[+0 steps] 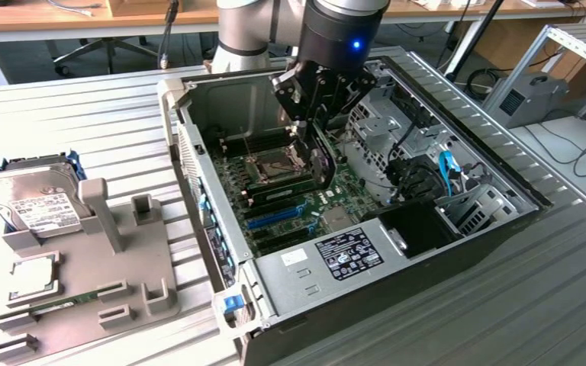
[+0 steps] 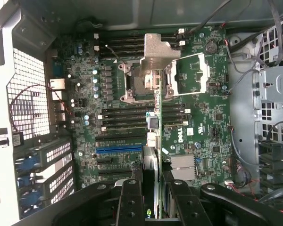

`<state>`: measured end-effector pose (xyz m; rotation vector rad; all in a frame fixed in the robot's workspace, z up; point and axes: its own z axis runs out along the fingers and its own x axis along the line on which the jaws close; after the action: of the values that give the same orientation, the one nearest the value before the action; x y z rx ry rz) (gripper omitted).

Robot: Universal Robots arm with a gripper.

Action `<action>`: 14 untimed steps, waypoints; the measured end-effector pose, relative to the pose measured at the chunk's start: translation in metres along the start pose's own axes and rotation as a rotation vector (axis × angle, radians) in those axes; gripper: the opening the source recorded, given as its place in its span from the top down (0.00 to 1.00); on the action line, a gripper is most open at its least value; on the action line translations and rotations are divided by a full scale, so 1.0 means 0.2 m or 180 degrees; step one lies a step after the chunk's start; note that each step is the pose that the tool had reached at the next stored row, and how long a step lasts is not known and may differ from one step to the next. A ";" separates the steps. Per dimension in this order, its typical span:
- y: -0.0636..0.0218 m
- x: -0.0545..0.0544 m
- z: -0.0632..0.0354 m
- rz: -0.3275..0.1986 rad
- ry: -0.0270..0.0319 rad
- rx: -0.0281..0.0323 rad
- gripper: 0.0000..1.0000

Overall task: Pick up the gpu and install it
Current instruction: 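Insert the gpu into the slot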

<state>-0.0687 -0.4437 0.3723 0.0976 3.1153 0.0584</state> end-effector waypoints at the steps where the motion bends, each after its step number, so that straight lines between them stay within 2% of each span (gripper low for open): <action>1: 0.000 0.00 0.000 -0.0019 0.0001 0.0000 0.74; 14: 0.000 0.00 0.000 -0.0306 0.0012 -0.0007 0.74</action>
<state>-0.0687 -0.4437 0.3723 -0.0522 3.1182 0.0602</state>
